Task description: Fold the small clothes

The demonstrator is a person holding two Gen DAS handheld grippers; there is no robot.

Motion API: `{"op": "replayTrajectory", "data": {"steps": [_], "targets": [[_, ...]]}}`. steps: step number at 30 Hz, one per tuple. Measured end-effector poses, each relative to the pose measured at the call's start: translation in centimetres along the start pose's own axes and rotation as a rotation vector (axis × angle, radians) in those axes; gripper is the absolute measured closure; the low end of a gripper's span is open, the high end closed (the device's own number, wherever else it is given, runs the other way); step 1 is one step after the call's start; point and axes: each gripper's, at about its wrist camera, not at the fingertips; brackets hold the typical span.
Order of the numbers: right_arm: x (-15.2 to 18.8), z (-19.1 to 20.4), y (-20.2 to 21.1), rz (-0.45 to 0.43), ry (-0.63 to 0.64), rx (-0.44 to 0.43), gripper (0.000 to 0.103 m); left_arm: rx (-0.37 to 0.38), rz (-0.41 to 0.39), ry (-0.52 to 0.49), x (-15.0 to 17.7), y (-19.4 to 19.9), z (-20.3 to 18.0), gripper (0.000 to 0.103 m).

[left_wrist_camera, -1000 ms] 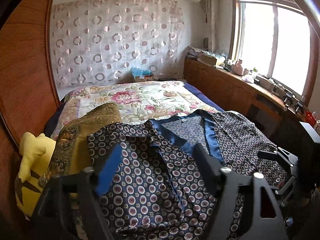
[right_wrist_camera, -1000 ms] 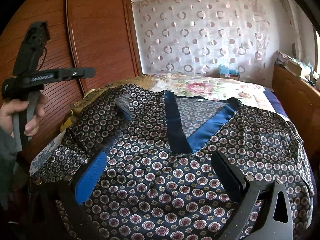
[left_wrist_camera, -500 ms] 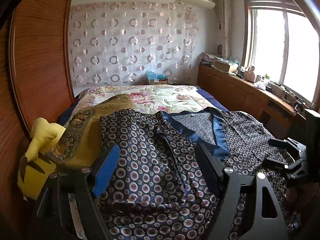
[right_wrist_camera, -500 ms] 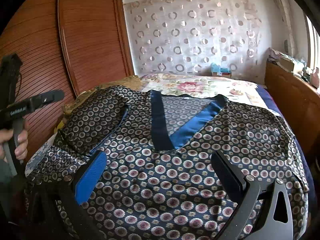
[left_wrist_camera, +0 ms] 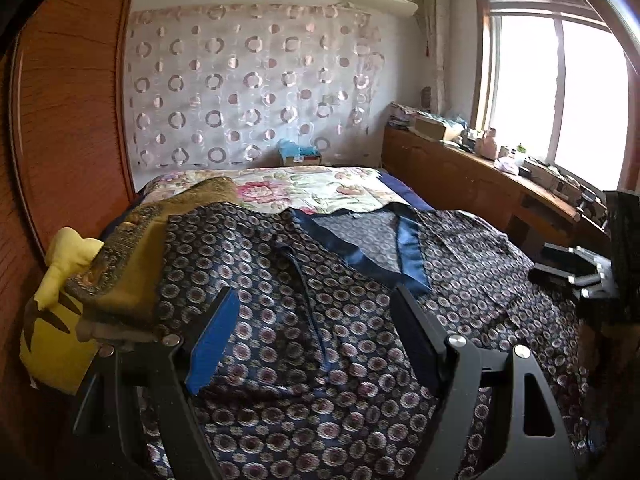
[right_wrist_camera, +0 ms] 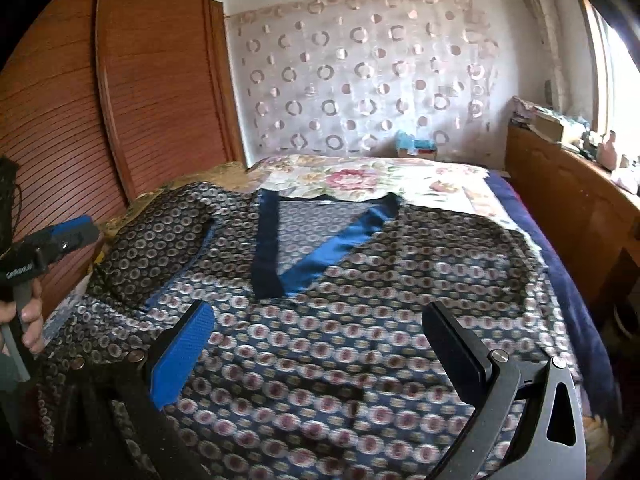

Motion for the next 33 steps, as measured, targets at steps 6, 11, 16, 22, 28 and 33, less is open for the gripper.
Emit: {"op": "replayTrajectory", "data": {"steps": [6, 11, 16, 22, 28, 33], "targets": [[0.2, -3.0, 1.3, 0.001, -0.038, 0.092, 0.001, 0.045, 0.028, -0.027, 0.5, -0.5, -1.7, 0.025], [0.6, -5.5, 2.5, 0.007, -0.056, 0.161, 0.004, 0.058, 0.038, -0.048, 0.9, -0.7, -3.0, 0.025], [0.4, -7.6, 2.6, 0.054, -0.082, 0.15, 0.01, 0.07, 0.04, -0.056, 0.9, -0.8, -3.7, 0.025], [-0.6, -12.0, 1.8, 0.116, -0.159, 0.102, 0.025, 0.07, 0.05, -0.066, 1.0, -1.0, -4.2, 0.025], [-1.0, -15.6, -0.2, 0.214, -0.22, 0.118, 0.039, 0.066, 0.062, -0.058, 1.1, -1.3, -4.0, 0.025], [-0.5, -17.6, -1.6, 0.288, -0.293, 0.089, 0.049, 0.066, 0.077, -0.059, 1.3, -1.8, -4.0, 0.025]]}}
Point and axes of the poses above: each gripper's, at about its wrist camera, not at the fingertips, and y roughly against the way its jaws point, z to its left, x to its underside, and after that the axes turned 6 degrees about z, right-handed
